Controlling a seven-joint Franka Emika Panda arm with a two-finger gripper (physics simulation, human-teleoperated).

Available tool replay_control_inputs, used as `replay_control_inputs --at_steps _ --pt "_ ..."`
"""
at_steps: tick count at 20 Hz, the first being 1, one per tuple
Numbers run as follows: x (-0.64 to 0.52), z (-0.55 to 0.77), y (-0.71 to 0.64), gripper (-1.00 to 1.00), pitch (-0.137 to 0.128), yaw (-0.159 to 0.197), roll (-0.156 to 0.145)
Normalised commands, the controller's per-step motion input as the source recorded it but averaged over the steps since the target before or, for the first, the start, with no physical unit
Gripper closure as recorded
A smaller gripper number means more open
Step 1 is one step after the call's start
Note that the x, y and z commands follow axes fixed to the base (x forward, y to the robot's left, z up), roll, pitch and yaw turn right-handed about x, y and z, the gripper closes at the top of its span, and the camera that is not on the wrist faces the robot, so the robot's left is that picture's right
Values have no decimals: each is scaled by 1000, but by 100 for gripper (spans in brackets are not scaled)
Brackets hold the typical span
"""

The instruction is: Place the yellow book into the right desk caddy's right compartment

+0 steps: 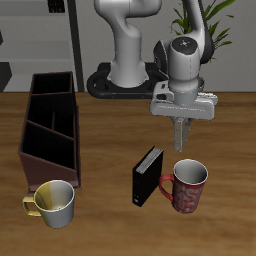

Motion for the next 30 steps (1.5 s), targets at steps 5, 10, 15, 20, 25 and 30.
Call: replay_control_inputs --at_steps 5,10,15,20,25,30 --pt "39 249 -103 100 -37 10 -5" --pt "-21 592 -214 100 -53 25 15" --pt "-14 543 -295 100 -67 31 -18" --pt "-84 674 -474 100 -88 59 -27" --pt "-249 646 -489 100 -148 71 -37" --pt "-88 277 -436 100 -53 61 -59"
